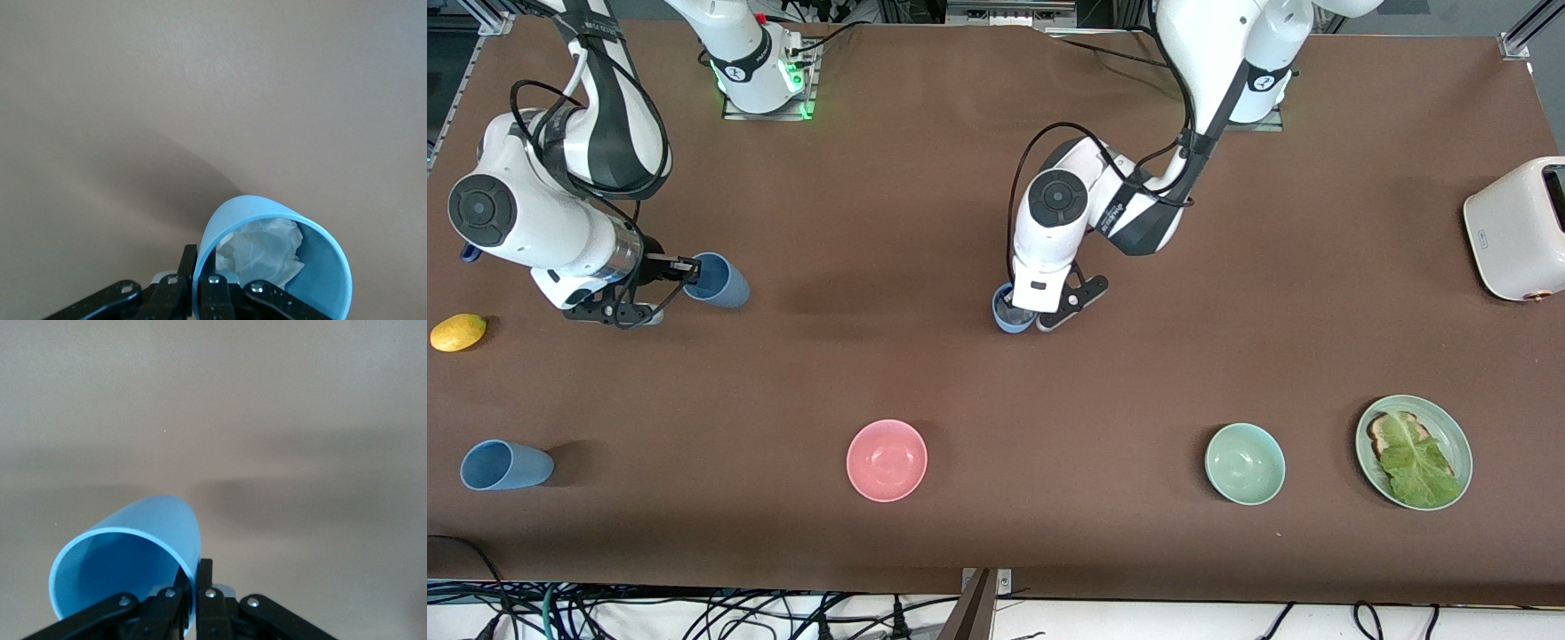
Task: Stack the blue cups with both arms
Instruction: 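Carry the tissue-filled blue cup to mid-table with the left gripper, then release the tissue cup with the left gripper while the right gripper approaches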
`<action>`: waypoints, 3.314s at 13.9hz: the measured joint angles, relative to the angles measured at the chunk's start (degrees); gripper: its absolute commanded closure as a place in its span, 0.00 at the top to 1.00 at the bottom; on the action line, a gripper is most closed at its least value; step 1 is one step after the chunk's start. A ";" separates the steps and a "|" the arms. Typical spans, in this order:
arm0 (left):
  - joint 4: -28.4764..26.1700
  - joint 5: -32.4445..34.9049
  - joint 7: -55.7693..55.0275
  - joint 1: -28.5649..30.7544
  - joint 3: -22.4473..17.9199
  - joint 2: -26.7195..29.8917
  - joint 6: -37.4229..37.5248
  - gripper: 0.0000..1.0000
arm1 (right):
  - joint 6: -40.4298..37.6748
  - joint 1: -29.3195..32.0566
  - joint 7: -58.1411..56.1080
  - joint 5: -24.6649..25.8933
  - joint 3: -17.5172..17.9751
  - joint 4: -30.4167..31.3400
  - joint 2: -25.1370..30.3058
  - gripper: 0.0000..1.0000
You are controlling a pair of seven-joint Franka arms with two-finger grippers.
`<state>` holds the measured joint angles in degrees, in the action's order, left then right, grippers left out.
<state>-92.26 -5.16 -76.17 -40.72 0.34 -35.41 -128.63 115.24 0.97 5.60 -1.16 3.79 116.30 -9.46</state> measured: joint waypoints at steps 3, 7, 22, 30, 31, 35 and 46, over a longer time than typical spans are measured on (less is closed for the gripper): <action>1.84 0.15 -3.73 -1.72 -0.11 -1.14 0.00 0.00 | 0.00 -1.28 1.86 -0.02 0.03 -0.29 0.00 0.00; 2.68 3.23 -8.50 -3.53 -0.16 -2.29 0.00 0.00 | 0.00 -2.15 3.86 -0.04 0.86 -1.02 0.00 0.00; 3.10 7.23 -10.31 -4.40 -0.42 -4.27 -0.05 0.95 | -5.64 -3.42 15.45 -0.14 7.05 -7.52 0.01 0.00; 4.82 7.33 -9.51 -4.38 -0.74 -3.26 -0.06 0.99 | -9.22 -10.98 26.45 -0.59 7.47 -12.52 0.01 0.00; 4.92 7.33 -9.19 -4.37 -0.82 -2.61 -0.04 0.99 | -9.53 -11.32 26.95 -1.06 7.47 -13.02 0.01 0.00; 4.96 7.34 -6.81 -4.27 -0.99 0.97 2.27 0.99 | -9.81 -12.18 29.59 -1.42 7.48 -13.35 -0.17 0.00; 4.45 6.20 23.80 8.97 -1.43 15.30 21.71 1.00 | -9.59 -23.70 46.87 -1.51 7.69 -25.46 -9.92 0.00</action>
<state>-87.81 1.04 -52.36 -31.75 -1.08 -20.11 -106.91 105.65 -22.72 52.47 -2.67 11.48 90.84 -19.38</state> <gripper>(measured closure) 0.000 0.952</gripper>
